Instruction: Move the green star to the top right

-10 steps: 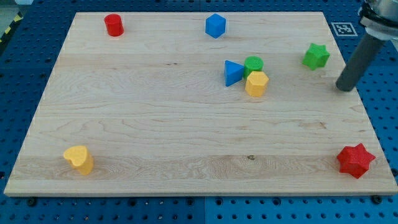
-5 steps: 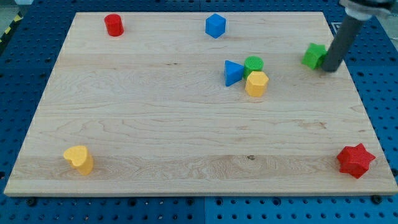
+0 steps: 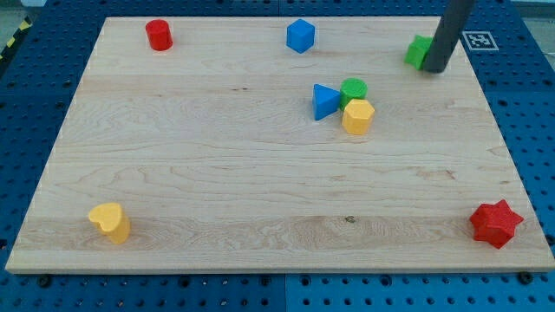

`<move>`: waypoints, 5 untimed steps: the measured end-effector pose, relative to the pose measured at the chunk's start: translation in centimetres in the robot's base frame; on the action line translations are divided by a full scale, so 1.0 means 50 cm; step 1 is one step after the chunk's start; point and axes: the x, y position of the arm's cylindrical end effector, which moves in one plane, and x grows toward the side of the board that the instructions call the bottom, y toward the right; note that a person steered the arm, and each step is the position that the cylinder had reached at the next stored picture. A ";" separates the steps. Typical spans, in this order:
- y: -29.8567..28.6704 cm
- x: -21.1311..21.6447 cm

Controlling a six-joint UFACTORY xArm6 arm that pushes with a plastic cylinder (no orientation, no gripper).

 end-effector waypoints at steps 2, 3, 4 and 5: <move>0.001 -0.008; -0.017 0.047; -0.037 -0.024; -0.037 -0.082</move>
